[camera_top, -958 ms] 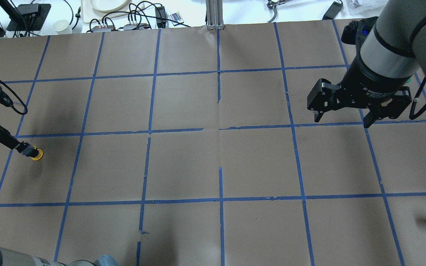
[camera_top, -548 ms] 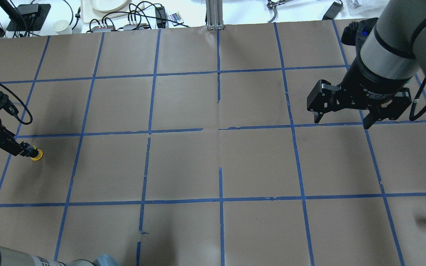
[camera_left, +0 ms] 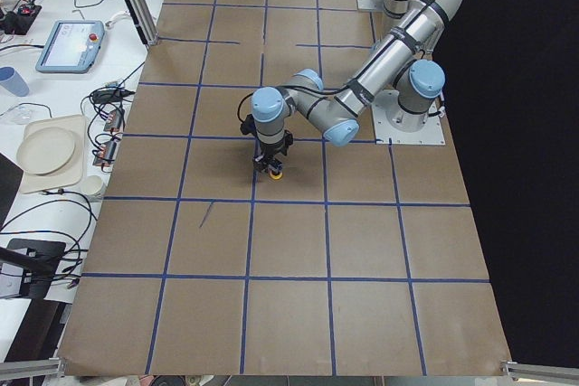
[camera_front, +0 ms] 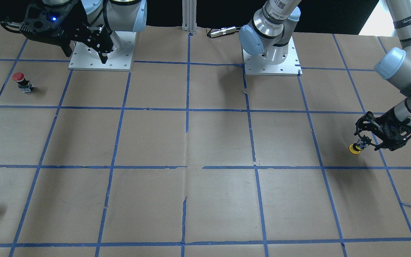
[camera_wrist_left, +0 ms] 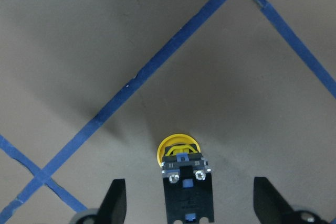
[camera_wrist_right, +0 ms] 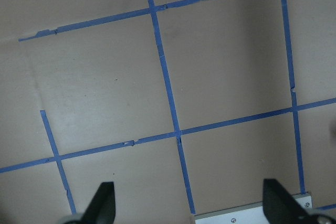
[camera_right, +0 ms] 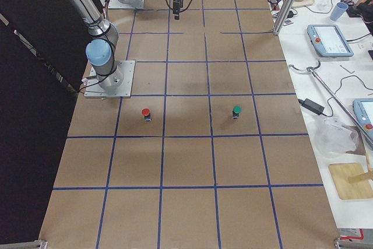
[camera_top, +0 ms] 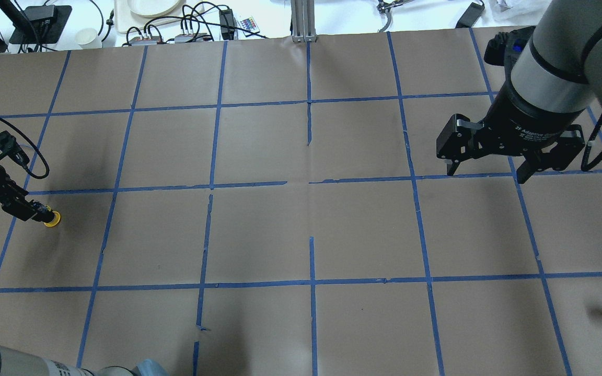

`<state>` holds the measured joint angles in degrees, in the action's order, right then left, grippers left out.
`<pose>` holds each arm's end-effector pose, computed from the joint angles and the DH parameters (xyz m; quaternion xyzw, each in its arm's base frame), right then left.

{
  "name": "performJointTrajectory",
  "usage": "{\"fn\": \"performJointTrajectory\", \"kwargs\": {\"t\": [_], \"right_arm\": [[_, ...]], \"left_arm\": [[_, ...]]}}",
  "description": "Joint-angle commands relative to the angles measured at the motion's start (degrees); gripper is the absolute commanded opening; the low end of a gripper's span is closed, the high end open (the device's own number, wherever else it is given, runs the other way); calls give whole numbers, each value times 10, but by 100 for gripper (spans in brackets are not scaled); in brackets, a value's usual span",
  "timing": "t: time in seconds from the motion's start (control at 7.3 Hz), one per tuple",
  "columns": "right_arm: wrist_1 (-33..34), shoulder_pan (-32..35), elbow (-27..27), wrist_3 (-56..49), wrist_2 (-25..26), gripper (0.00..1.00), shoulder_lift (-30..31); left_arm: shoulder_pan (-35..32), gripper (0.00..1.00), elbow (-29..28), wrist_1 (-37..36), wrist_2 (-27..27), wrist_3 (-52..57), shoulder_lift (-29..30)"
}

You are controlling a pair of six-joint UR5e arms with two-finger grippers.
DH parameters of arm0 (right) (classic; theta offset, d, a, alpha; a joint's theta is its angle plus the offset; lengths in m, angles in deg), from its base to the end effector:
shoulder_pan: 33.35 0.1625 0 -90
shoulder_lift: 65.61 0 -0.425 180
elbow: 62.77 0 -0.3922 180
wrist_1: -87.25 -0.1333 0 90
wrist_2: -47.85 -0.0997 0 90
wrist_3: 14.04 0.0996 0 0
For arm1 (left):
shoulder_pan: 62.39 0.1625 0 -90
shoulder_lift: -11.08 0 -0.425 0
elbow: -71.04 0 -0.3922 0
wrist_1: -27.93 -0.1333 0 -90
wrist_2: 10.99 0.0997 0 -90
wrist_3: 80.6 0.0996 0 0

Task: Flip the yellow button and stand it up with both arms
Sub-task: 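Close the left gripper on the yellow button's body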

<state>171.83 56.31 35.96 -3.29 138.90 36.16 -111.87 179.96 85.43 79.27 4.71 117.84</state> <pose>0.1291 -0.4012 0.4957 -0.0964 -0.9951 -0.0199 0.0110 0.2467 -0.4931 0.2357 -0.3809 -0.9242 -0.0147 0.0237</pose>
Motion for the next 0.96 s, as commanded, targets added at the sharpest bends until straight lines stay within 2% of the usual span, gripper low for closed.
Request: {"fn": "performJointTrajectory", "kwargs": {"t": [0.0,0.82], "right_arm": [[0,-1,1,0,0,100,0],[7,2,1,1,-8,100,5]], "left_arm": [[0,62,3,1,0,9,2],[0,62,1,0,7,10,6]]}}
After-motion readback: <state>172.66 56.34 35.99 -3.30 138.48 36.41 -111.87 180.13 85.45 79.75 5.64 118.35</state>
